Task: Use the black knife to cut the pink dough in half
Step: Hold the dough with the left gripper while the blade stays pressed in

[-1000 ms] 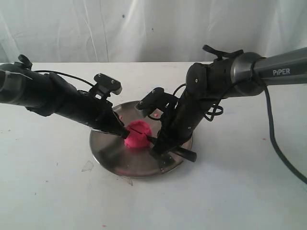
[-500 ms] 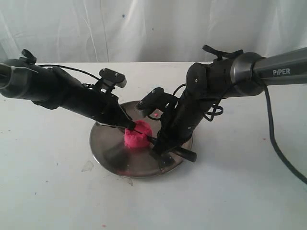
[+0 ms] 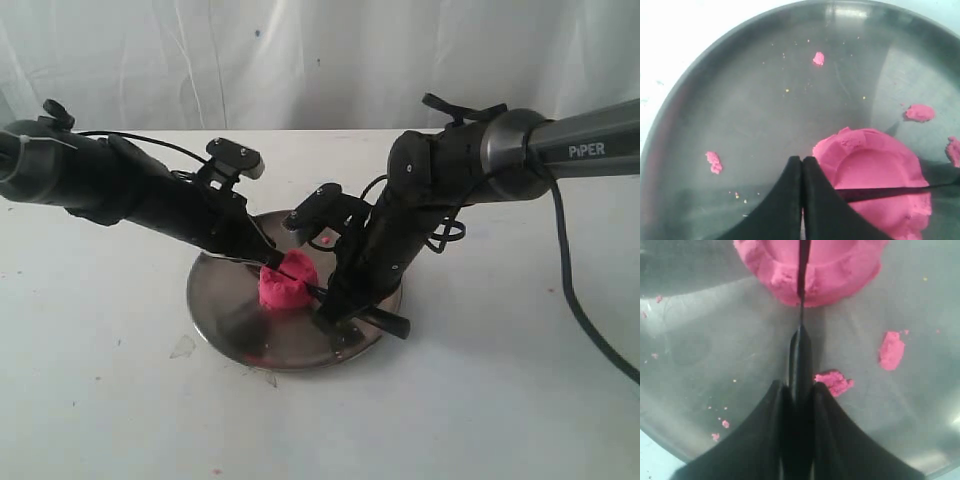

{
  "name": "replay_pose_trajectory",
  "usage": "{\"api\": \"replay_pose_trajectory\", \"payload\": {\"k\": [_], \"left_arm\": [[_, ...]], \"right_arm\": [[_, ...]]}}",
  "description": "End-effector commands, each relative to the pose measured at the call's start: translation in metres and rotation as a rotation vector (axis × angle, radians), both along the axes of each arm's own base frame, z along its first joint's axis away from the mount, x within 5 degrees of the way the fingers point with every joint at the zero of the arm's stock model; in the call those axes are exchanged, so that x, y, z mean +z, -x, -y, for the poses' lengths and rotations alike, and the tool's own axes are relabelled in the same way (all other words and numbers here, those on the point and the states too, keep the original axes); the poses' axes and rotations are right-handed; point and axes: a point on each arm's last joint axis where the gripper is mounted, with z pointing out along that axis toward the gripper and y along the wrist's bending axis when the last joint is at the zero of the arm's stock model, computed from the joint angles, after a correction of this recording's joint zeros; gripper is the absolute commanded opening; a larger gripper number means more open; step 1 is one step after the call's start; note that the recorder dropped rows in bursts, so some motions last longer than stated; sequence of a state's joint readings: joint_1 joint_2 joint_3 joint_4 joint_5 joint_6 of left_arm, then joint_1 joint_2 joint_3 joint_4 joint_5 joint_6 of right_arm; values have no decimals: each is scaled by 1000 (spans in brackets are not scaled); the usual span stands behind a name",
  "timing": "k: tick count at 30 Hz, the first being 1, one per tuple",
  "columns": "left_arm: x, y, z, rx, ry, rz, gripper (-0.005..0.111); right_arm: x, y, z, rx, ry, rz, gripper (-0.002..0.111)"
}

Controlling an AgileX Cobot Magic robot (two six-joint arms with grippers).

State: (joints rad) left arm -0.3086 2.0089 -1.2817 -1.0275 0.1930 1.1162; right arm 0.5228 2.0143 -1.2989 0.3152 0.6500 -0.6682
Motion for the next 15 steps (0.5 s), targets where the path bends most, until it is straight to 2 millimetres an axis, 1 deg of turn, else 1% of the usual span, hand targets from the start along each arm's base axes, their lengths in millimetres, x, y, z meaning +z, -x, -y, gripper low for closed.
{"api": "replay_pose_trajectory", "payload": {"k": [1, 4, 11, 15], "left_arm": [[3, 2, 2, -7, 12, 0, 0], [1, 2, 2, -9, 8, -3, 0], [-14, -1, 1, -2, -16, -24, 0], [-19, -2, 1, 4, -23, -29, 0]], "right_arm": [[0, 0, 0, -2, -1, -9, 0], [0, 0, 0, -2, -1, -9, 0], [0, 0, 0, -2, -1, -9, 0], [0, 0, 0, -2, -1, -9, 0]]}}
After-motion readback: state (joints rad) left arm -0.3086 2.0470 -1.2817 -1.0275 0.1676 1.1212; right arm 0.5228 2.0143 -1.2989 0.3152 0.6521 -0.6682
